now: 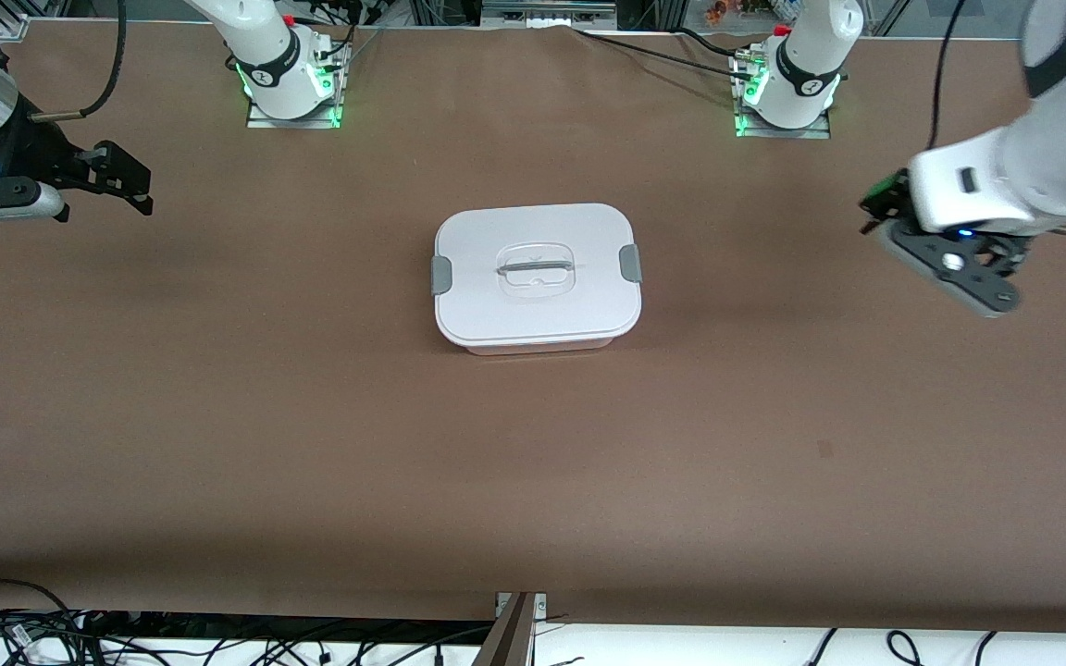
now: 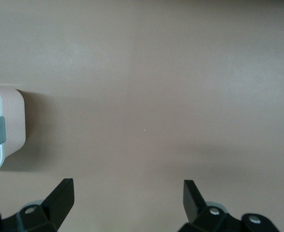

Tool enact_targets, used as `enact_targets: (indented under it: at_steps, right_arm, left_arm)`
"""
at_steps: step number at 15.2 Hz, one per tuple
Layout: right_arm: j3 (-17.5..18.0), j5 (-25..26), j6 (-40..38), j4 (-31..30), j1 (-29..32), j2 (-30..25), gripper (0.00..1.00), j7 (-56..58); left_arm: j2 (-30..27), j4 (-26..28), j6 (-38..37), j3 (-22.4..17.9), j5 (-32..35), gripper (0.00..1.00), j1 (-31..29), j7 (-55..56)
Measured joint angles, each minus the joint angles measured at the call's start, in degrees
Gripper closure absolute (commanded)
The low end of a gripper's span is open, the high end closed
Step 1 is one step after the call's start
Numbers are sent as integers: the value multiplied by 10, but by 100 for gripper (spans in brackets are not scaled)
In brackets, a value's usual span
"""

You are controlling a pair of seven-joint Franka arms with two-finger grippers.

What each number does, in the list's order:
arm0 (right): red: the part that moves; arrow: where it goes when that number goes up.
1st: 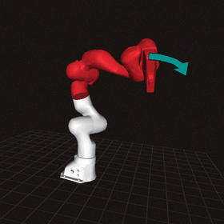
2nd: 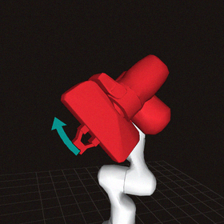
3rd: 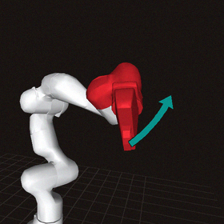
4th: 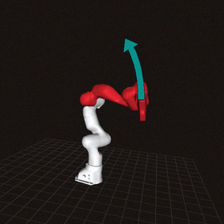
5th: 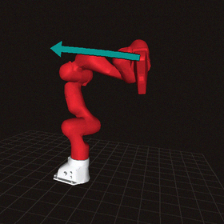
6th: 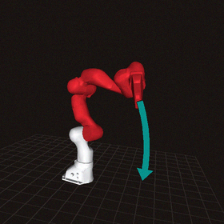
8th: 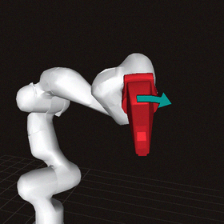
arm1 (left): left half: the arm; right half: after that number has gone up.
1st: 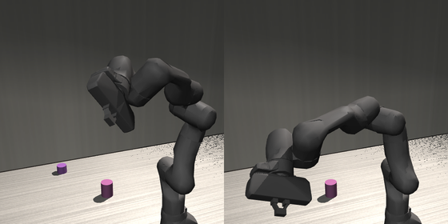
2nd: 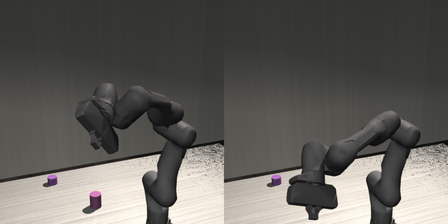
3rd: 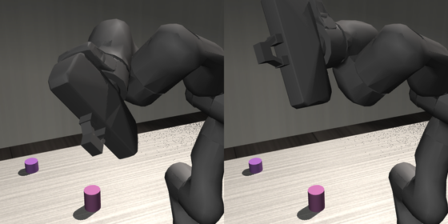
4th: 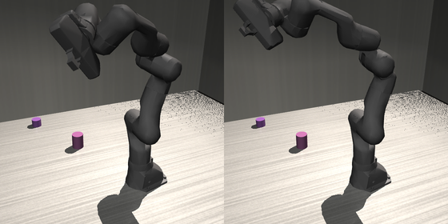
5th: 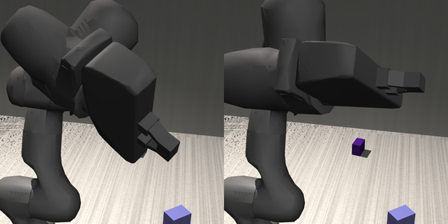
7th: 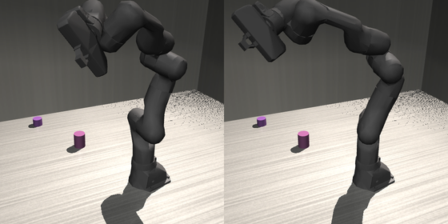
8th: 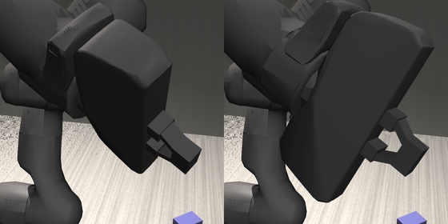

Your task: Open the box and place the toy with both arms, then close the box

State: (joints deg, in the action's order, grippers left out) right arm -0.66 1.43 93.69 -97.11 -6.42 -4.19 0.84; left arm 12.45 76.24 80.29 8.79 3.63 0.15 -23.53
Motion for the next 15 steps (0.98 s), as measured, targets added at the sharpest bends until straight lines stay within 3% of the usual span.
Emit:
enact_targets:
  at_steps: [3, 5, 8, 15]
  right_arm:
    - [0, 0, 0, 0, 0, 0, 0, 0]
    - [0, 0, 0, 0, 0, 0, 0, 1]
    - [0, 0, 0, 0, 0, 0, 0, 1]
    - [0, 0, -1, 0, 0, 0, 0, 1]
  left_arm:
    - [-21, 27, 51, -27, 2, 0, -3, 41]
    - [-63, 92, 118, -47, 2, 0, 0, 115]
    - [-119, 163, 143, -80, 2, 0, 31, 245]
    - [-124, 181, 130, -83, -19, 0, 47, 268]
